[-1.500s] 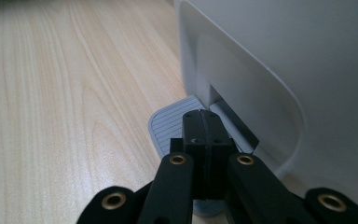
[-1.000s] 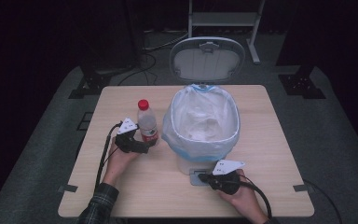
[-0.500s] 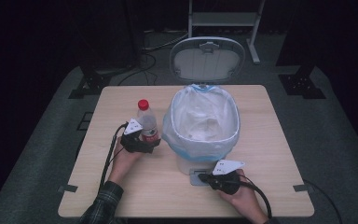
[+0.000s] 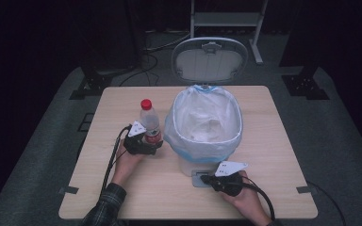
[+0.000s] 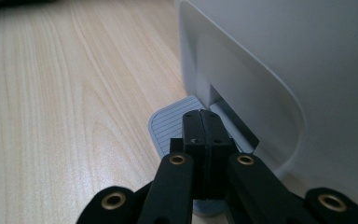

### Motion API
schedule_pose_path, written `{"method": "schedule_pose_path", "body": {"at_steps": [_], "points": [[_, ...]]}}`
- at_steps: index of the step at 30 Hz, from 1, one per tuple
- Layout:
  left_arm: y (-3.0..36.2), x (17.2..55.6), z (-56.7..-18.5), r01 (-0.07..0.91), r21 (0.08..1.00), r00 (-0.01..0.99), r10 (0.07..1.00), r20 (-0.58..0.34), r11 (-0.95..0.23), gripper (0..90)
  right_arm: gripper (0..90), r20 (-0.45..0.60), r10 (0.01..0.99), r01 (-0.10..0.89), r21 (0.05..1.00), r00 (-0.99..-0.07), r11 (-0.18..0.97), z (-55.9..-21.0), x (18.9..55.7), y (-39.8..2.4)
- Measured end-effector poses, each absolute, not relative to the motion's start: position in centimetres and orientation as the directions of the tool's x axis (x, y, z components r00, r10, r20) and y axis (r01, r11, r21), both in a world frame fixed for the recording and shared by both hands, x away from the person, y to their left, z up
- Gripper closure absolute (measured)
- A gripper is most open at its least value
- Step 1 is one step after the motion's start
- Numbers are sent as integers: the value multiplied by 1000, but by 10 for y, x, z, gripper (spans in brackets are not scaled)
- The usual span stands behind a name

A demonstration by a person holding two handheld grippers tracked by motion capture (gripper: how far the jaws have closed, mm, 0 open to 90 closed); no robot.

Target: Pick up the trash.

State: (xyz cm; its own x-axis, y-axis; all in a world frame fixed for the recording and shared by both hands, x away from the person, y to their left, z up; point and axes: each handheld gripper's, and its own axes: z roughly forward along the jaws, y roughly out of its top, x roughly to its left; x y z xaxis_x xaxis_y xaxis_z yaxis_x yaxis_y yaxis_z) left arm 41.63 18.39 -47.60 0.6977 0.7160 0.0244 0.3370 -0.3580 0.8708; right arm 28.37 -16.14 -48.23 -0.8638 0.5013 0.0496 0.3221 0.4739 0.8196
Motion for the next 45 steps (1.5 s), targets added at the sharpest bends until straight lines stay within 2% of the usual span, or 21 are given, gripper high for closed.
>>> {"method": "schedule_pose_path", "body": {"at_steps": [3, 7, 8, 11, 45], "points": [[185, 416, -476, 327, 879, 693, 720, 27, -348, 128, 898, 49, 501, 322, 820, -864, 474, -482, 284, -161], [187, 416, -476, 318, 888, 690, 723, 24, -333, 157, 898, 49, 501, 322, 820, -864, 474, -482, 284, -161], [187, 415, -476, 309, 892, 693, 721, 27, -330, 199, 898, 49, 502, 322, 820, -864, 474, -482, 284, -161], [188, 414, -476, 296, 897, 690, 723, 37, -329, 251, 899, 49, 501, 322, 820, -864, 474, -482, 284, -161], [201, 401, -457, 289, 914, 700, 715, 0, -283, 276, 898, 50, 501, 322, 820, -864, 474, -482, 284, -161]]}}
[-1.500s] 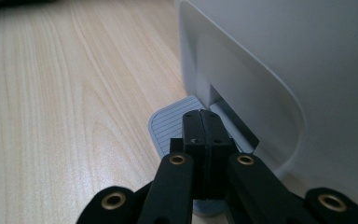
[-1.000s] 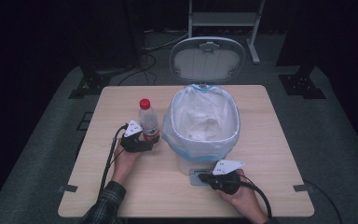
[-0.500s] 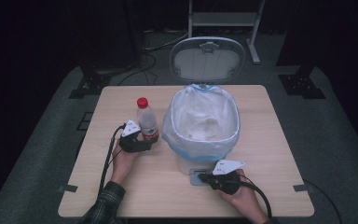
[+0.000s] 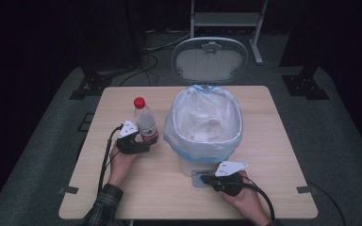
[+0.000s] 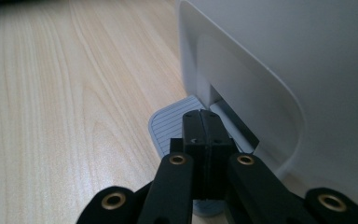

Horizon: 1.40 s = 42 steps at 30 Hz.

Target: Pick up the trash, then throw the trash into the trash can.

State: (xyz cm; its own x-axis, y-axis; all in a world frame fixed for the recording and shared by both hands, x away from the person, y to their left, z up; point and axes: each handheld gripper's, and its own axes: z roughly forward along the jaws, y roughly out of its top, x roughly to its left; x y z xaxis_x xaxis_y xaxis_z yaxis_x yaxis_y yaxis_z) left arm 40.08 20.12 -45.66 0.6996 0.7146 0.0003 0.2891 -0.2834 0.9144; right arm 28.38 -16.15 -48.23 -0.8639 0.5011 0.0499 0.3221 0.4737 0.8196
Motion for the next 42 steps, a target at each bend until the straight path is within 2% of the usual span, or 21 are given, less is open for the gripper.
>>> {"method": "schedule_pose_path", "body": {"at_steps": [18, 42], "points": [[210, 387, -433, 264, 929, 727, 686, -15, -260, 276, 898, 50, 501, 323, 819, -864, 474, -482, 284, -162], [219, 372, -392, 247, 956, 772, 628, -96, -157, 277, 898, 54, 502, 325, 820, -863, 472, -482, 284, -161]]}}
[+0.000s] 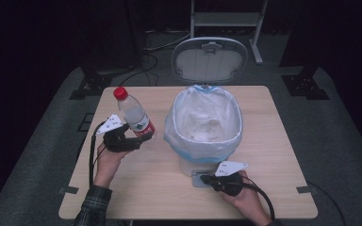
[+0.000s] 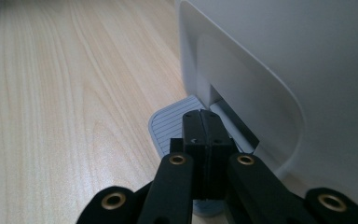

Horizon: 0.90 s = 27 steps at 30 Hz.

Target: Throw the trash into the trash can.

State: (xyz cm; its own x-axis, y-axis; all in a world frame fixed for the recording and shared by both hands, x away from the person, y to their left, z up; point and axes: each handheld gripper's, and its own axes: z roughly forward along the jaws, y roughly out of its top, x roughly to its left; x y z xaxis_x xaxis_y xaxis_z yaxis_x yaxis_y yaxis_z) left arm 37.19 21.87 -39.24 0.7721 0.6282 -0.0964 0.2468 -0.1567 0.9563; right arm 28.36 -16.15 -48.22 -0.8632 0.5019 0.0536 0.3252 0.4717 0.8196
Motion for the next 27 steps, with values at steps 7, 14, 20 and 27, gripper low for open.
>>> {"method": "schedule_pose_path", "body": {"at_steps": [7, 14, 20, 27], "points": [[222, 368, -379, 244, 958, 790, 604, -107, -149, 278, 898, 53, 502, 324, 820, -863, 472, -482, 284, -161], [222, 367, -367, 246, 959, 798, 591, -119, -138, 278, 898, 55, 502, 327, 819, -863, 471, -482, 284, -162], [221, 364, -354, 221, 967, 811, 574, -112, -123, 277, 898, 65, 503, 336, 816, -862, 470, -482, 283, -161], [221, 362, -339, 214, 972, 822, 555, -123, -101, 278, 898, 62, 505, 335, 816, -861, 471, -482, 283, -161]]}}
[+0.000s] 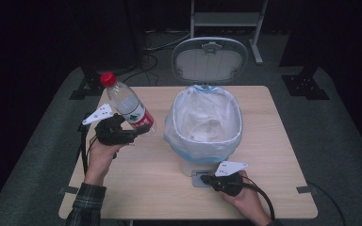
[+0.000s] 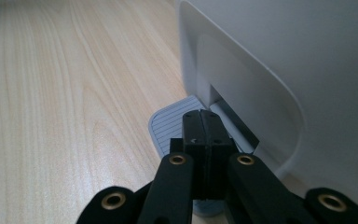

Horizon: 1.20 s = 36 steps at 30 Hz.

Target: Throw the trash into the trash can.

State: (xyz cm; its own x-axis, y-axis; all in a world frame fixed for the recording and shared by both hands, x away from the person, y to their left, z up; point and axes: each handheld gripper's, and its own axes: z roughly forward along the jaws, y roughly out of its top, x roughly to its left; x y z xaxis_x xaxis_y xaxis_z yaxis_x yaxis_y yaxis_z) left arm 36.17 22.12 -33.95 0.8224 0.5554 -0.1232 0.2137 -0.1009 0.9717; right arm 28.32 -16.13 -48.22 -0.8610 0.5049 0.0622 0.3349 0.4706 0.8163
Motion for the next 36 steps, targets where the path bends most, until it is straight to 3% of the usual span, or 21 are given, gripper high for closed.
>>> {"method": "schedule_pose_path", "body": {"at_steps": [36], "points": [[195, 352, -282, 151, 988, 899, 413, -146, 22, 278, 898, 61, 504, 333, 817, -862, 471, -482, 283, -161]]}}
